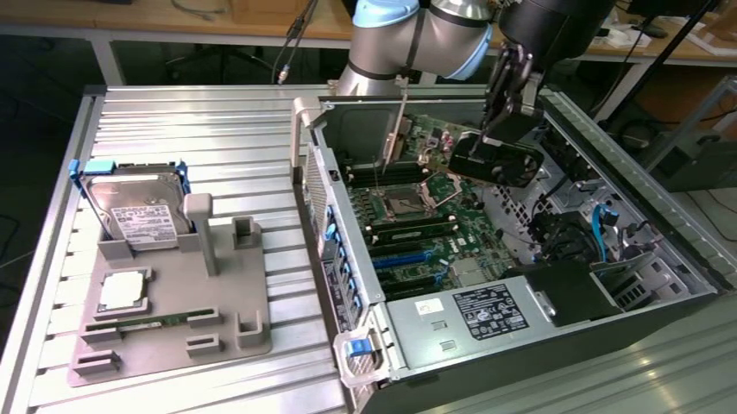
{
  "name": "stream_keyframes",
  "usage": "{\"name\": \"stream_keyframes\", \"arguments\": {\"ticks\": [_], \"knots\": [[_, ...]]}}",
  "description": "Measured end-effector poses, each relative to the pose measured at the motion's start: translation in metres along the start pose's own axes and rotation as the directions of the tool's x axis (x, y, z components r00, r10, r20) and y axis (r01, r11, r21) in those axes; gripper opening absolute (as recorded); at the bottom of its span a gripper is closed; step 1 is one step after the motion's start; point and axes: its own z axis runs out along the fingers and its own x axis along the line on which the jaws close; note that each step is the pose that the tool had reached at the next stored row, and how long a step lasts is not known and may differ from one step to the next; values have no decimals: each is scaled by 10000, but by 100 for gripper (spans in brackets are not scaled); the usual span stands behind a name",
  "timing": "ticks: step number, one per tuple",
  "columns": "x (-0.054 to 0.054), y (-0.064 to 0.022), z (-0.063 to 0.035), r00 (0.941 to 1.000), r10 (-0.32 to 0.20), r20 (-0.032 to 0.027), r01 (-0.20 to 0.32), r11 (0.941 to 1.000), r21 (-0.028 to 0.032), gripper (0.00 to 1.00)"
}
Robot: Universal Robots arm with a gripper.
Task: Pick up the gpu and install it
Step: 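Insert the gpu into the slot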
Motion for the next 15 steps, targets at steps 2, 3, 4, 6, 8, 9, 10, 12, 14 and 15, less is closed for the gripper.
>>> {"name": "stream_keyframes", "arguments": {"ticks": [2,3,4,6,8,9,10,12,14,15], "knots": [[0,0,0,9999,-113,1,113,9999,-3,27],[0,0,0,9999,-164,1,164,9999,-4,27],[0,0,0,9997,-255,2,255,9997,-6,27],[0,0,0,9993,-370,3,370,9993,-9,27],[0,0,0,9988,-492,3,492,9988,-12,27],[0,0,0,9985,-554,4,554,9985,-13,27],[0,0,0,9981,-621,5,621,9981,-15,27],[0,0,0,9972,-748,5,748,9972,-18,27],[0,0,0,9961,-885,6,885,9961,-21,27],[0,0,0,9956,-940,7,940,9956,-23,27]]}}
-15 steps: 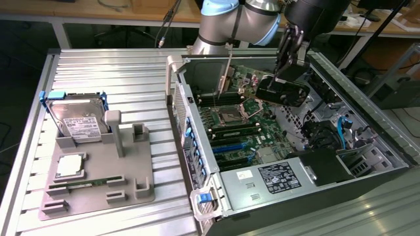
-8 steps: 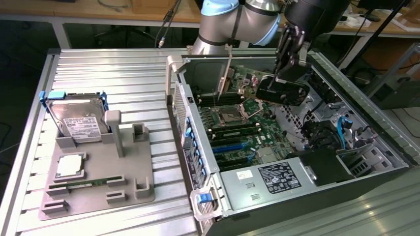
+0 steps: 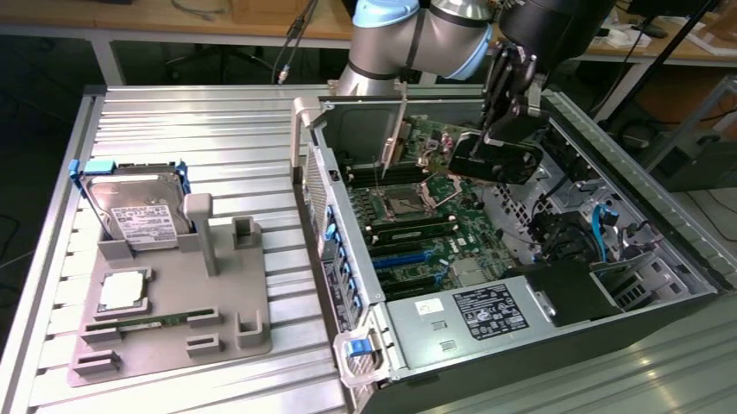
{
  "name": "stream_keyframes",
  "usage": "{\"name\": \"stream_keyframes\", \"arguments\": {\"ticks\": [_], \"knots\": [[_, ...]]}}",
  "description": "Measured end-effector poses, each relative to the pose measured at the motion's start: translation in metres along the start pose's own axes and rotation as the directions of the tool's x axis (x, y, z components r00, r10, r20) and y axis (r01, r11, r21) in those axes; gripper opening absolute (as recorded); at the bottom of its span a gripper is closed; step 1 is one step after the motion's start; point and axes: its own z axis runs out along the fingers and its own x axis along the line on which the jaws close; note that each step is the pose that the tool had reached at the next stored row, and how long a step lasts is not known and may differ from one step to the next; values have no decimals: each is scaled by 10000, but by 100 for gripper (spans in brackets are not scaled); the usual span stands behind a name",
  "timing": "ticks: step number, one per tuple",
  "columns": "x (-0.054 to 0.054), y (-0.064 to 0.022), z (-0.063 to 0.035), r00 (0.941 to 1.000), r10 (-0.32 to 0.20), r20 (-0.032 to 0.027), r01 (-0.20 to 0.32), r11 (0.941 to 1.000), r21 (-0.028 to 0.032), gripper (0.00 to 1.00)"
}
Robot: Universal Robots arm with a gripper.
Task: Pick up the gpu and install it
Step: 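Insert the gpu into the slot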
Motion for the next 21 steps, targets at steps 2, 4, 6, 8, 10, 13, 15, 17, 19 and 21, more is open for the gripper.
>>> {"name": "stream_keyframes", "arguments": {"ticks": [2,4,6,8,10,13,15,17,19,21], "knots": [[0,0,0,9986,-534,3,534,9986,-13,27],[0,0,0,9947,-1026,8,1026,9947,-24,27],[0,0,0,9860,-1668,13,1668,9860,-40,27],[0,0,0,9823,-1871,16,1871,9823,-44,27],[0,0,0,9778,-2095,18,2095,9778,-49,27],[0,0,0,9732,-2298,20,2298,9732,-54,27],[0,0,0,9700,-2433,22,2433,9699,-58,27],[0,0,0,9700,-2433,22,2433,9699,-57,27],[0,0,0,9700,-2433,21,2433,9699,-58,27],[0,0,0,9699,-2433,21,2433,9699,-58,27]]}}
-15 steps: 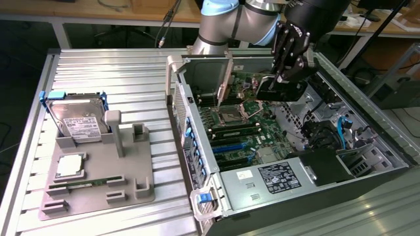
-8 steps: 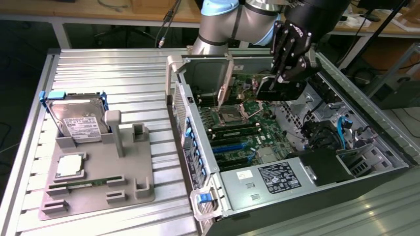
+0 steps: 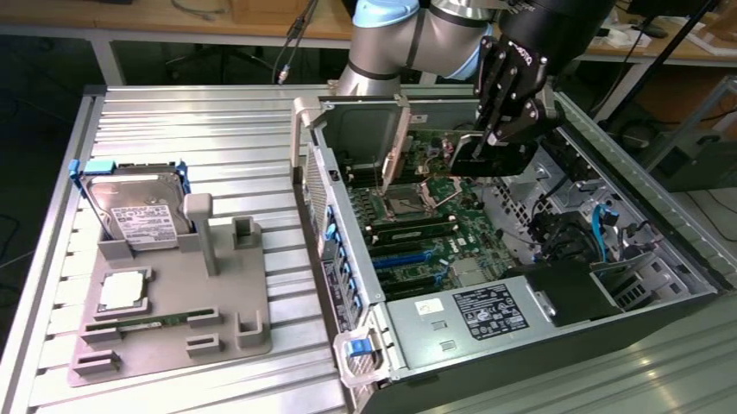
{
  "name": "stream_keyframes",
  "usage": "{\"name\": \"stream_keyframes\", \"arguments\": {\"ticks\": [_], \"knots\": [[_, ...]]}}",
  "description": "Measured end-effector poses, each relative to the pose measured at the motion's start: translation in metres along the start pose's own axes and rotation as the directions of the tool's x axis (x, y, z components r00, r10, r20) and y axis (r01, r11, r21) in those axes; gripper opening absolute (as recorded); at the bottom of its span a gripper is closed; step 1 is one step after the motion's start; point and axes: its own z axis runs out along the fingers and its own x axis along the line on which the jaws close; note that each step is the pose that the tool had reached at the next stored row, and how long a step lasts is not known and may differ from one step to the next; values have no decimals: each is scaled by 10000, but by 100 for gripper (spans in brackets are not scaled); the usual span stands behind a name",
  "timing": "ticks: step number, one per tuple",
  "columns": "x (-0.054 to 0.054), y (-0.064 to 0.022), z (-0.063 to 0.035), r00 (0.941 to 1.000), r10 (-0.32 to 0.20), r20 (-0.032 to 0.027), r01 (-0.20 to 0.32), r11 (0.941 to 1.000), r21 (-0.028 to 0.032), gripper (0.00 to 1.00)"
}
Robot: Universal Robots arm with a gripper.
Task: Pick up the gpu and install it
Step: 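Insert the gpu into the slot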
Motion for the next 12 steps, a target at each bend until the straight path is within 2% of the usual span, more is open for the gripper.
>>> {"name": "stream_keyframes", "arguments": {"ticks": [12], "knots": [[0,0,10,9998,-186,2,186,9998,-4,27]]}}
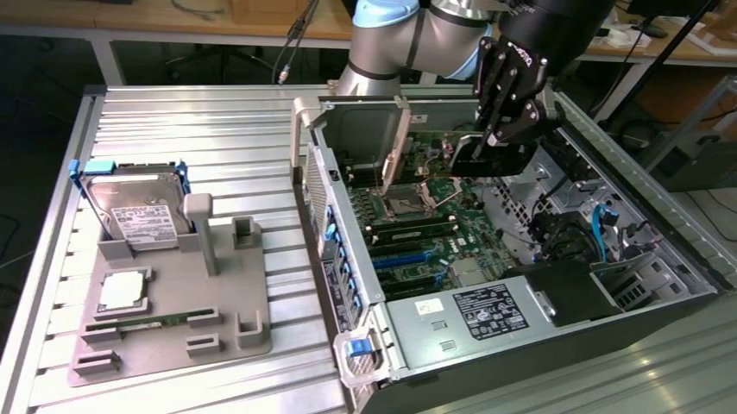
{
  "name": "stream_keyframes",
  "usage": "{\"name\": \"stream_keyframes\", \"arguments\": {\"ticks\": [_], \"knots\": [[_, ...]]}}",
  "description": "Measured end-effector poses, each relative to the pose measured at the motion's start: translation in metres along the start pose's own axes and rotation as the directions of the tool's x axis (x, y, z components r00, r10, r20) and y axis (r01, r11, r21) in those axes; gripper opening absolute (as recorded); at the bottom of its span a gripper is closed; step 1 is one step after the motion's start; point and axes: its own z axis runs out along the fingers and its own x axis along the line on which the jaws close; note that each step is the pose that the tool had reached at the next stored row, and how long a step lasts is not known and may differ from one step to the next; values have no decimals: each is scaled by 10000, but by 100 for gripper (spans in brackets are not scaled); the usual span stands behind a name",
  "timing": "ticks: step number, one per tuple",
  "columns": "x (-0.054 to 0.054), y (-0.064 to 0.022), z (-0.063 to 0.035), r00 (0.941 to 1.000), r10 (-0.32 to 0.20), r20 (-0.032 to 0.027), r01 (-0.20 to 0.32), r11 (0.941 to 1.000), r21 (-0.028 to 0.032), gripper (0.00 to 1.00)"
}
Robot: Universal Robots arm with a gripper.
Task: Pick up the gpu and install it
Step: 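Insert the gpu into the slot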
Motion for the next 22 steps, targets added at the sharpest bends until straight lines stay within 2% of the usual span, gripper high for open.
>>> {"name": "stream_keyframes", "arguments": {"ticks": [12,22], "knots": [[1,0,28,9986,-520,3,520,9986,-13,27],[1,0,49,9977,-673,4,673,9977,-17,27]]}}
